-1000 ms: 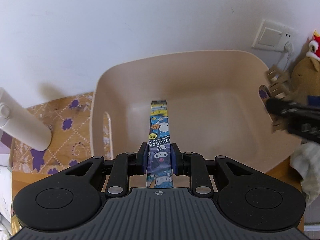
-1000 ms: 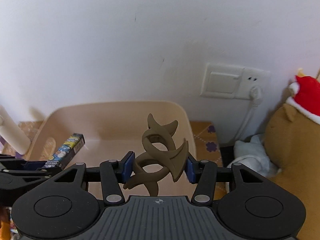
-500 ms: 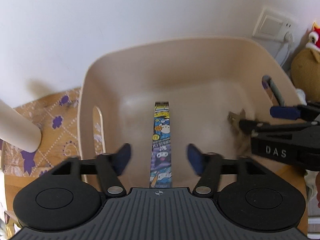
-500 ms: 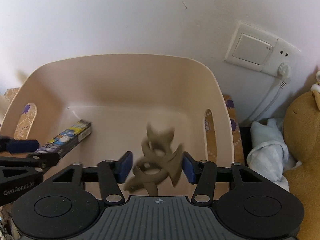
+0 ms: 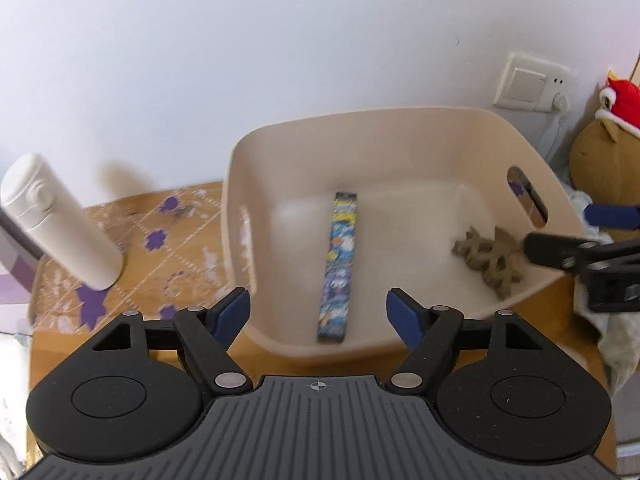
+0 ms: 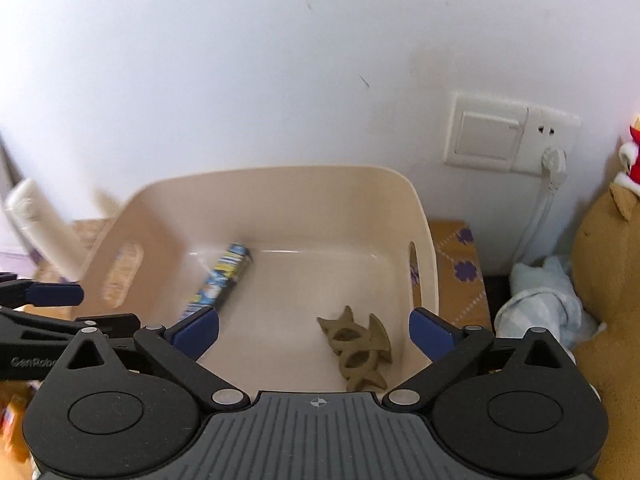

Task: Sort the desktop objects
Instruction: 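Grasp the blue floral cloth with the left tool while the right tool grasps the pink fleece hat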

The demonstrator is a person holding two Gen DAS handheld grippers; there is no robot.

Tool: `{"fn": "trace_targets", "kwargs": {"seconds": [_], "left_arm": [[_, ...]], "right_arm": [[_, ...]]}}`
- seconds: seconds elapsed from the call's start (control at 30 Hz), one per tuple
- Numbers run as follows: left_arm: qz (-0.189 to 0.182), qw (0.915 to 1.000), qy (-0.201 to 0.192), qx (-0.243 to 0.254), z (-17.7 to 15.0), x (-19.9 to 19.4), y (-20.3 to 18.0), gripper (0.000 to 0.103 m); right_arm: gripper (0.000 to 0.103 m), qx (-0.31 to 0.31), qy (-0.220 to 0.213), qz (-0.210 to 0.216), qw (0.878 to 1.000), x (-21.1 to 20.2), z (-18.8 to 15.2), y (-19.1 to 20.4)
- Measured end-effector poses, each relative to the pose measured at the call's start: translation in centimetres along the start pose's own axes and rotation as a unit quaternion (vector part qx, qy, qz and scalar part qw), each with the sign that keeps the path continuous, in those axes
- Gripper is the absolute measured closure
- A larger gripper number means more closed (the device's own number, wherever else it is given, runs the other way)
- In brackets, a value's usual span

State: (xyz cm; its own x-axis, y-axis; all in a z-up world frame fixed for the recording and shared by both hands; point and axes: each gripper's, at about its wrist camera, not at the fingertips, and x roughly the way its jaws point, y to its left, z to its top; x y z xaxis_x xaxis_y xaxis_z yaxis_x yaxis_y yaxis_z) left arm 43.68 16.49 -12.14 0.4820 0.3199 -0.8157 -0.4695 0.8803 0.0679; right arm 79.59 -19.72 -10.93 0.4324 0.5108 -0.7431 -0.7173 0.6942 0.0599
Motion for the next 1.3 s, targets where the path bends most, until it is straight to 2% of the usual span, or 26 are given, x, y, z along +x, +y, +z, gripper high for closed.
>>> {"fn": "trace_targets", "kwargs": {"seconds": [0.03,0.17,0.37,0.5,0.7,0.87,1.0,1.17,1.3], "left_arm": [[0.001,1.0,0.002,0.0,-0.3,-0.2,0.2,0.026],[-0.003,1.0,0.004,-0.005,-2.5,-2.5,1.5,0.026],[0.013,0.9997,-0.006,0.019,-5.1,-5.7,2.5,0.025],[0.006,1.0,0.0,0.003,-7.2,-7.9,4.3,0.025],[0.009,0.9999,0.01,0.01,-10.8,-10.2,7.3,0.025],[0.009,0.9989,0.046,-0.003,-13.9,-10.3,9.6,0.024],[0.026,0.9964,0.08,-0.009,-16.9,-9.5,10.5,0.024],[0.001,0.9932,0.111,-0.036,-20.0,-8.7,10.8,0.024],[-0.014,0.9904,0.124,-0.06,-21.1,-7.8,10.9,0.024]], "right_arm": [[0.0,-0.004,-0.003,0.005,1.0,-0.1,0.7,-0.2],[0.0,-0.031,0.004,0.013,0.999,-1.8,-0.7,-0.6],[0.0,-0.055,0.037,0.014,0.998,-3.4,-3.5,-1.7],[0.0,-0.064,0.046,0.014,0.997,-4.3,-5.5,-2.1],[0.0,-0.081,0.062,0.014,0.995,-4.9,-7.6,-2.6],[0.0,-0.081,0.066,0.02,0.994,-5.1,-8.6,-3.1],[0.0,-0.089,0.073,0.017,0.993,-4.6,-9.3,-3.3],[0.0,-0.111,0.086,0.011,0.99,-3.6,-10.6,-2.9],[0.0,-0.146,0.089,0.008,0.985,-3.1,-11.5,-2.0]]}}
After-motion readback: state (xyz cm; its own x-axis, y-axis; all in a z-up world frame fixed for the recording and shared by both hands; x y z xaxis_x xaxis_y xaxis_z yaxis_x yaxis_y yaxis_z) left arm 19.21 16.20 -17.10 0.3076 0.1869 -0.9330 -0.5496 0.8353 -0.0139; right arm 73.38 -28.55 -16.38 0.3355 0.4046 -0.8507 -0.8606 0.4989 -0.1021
